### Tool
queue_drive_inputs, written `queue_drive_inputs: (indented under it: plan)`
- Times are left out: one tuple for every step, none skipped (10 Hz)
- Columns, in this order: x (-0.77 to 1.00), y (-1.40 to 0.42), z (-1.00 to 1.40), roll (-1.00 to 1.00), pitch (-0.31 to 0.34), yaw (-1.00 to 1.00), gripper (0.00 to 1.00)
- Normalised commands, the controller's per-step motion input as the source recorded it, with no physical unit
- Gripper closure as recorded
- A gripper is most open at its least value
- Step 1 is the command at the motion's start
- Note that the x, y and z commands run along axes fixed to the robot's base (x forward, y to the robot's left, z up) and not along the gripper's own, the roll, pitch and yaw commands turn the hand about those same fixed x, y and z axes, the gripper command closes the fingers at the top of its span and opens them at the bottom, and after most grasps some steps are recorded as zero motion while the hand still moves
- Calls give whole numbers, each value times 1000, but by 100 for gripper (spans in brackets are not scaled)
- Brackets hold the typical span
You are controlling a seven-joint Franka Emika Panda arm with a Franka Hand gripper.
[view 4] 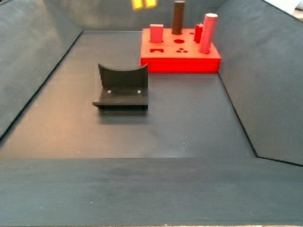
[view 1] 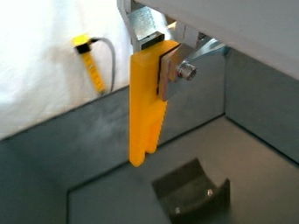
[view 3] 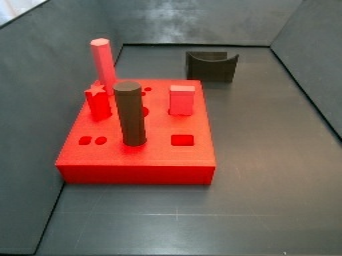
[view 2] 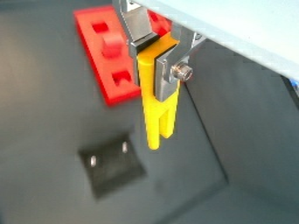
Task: Pick up the square-circle object. Move up. Place the square-circle object on the fixture. Regrasp the square-circle object. Move to above the board. Insert the square-circle object.
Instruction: Move to above the board.
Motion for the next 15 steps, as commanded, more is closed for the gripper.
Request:
queue_drive_inputs:
  plan:
    - [-532,-1000,-4,-337,-29,1000,100]
    - [-535,-1000,-6,-335,-43,1000,100]
    - [-551,-1000,2,-319,-80,1000,100]
    - [-557,-1000,3,-312,-95,1000,100]
    - [-570,-1000,6,-296,-122,1000,100]
    - [-574,-1000,5,-290,-135,1000,100]
    - [-519,-865,1,-266,-176,1000,100]
    - [-428,-690,0,-260,-192,1000,100]
    - [-257,-345,-3,-243,-230,1000,100]
    - [-171,-186,-2,-235,-255,1000,100]
    - [-115,-85,-2,-215,-292,1000,100]
    - [-98,-57,1,-204,-312,1000,100]
    - [-82,-16,-4,-183,-358,1000,100]
    - [-71,-5,0,-166,-397,1000,100]
    - [-66,8,-2,-97,-327,685,100]
